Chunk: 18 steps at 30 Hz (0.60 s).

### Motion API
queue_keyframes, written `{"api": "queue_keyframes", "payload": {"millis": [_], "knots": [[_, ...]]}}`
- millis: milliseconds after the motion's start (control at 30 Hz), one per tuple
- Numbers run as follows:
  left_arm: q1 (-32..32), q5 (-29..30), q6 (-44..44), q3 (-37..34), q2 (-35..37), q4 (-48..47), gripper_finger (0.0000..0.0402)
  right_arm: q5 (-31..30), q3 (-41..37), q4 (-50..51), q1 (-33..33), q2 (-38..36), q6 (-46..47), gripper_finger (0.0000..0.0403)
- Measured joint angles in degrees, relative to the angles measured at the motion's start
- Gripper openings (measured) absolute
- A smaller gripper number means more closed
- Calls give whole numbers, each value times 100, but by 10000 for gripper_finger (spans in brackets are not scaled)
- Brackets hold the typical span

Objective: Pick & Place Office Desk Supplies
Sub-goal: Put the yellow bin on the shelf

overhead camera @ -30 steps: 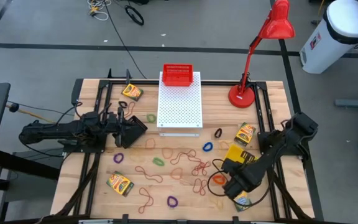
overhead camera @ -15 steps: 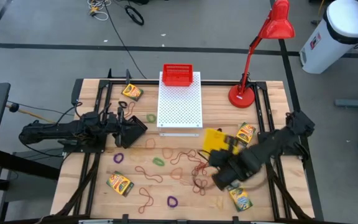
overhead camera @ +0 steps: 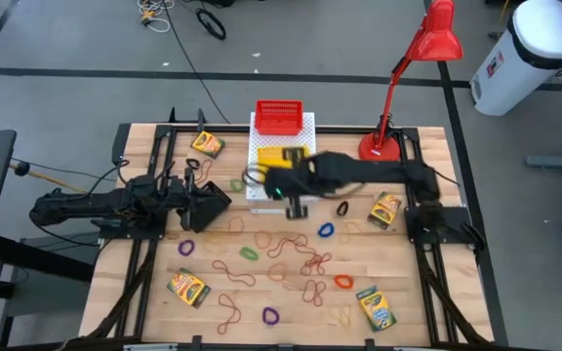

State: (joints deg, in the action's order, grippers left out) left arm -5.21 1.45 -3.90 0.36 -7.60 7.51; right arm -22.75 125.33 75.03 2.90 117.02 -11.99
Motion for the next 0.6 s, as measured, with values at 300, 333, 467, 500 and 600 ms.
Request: {"api": "queue_keyframes", "payload": {"millis": [300,333,467,500,600], "knots": [[0,0,-14,0,0,0,30,224,169,-54,-596,496,-339,10],[-1,0,20,0,0,2,30,223,169,-74,-610,504,-336,10],[0,0,53,0,0,2,30,246,178,-268,-660,502,-294,12],[0,0,53,0,0,2,30,263,178,-300,-680,502,-267,13],[-2,0,62,0,0,2,30,389,178,-394,-745,502,-221,13]]}}
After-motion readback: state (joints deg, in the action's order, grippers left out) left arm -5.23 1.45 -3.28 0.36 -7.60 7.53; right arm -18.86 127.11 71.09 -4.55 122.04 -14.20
